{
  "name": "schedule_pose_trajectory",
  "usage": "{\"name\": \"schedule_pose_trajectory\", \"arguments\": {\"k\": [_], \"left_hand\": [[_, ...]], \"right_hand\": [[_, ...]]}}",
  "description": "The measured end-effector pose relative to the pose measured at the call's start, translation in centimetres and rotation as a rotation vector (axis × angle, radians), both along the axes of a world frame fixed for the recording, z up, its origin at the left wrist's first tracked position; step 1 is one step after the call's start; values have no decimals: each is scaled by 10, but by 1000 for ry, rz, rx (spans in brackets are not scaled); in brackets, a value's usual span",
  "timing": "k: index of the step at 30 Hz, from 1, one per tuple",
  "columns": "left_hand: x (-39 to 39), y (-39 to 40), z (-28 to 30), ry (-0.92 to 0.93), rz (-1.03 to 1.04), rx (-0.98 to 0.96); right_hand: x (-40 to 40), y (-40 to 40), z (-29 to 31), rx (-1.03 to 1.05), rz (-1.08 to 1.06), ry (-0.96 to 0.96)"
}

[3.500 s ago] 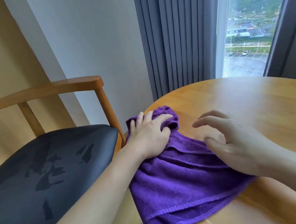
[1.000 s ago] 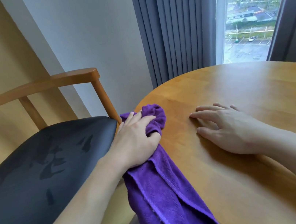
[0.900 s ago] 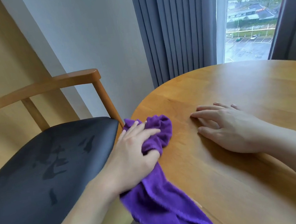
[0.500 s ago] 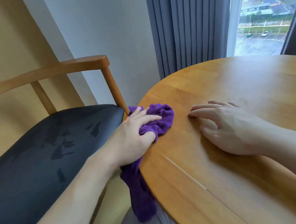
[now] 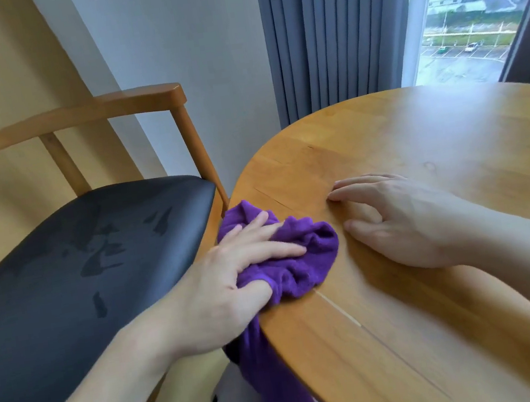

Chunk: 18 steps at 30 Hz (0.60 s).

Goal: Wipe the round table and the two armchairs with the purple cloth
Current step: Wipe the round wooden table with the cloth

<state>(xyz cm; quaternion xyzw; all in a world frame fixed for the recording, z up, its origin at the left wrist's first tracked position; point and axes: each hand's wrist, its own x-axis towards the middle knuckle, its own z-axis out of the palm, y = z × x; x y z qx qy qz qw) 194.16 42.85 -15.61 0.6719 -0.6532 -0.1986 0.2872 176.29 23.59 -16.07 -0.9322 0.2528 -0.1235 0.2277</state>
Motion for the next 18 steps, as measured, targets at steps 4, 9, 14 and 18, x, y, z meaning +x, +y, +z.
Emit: {"name": "schedule_pose_trajectory", "arguments": {"k": [4,9,14,18], "left_hand": [[-3,-46,21,-70,74,129],[-16,-14,8,-86,42,62],[-27,29,-15,-151,-96,-44],[-17,0,-2,-69,-5,21]], "right_hand": [[-9,-6,8,-149,7,103],[-13,-13,5,-142,-22,71],[-13,-14,2,-127,-14,60],[-10,-13,3,-142,-24,51]]}}
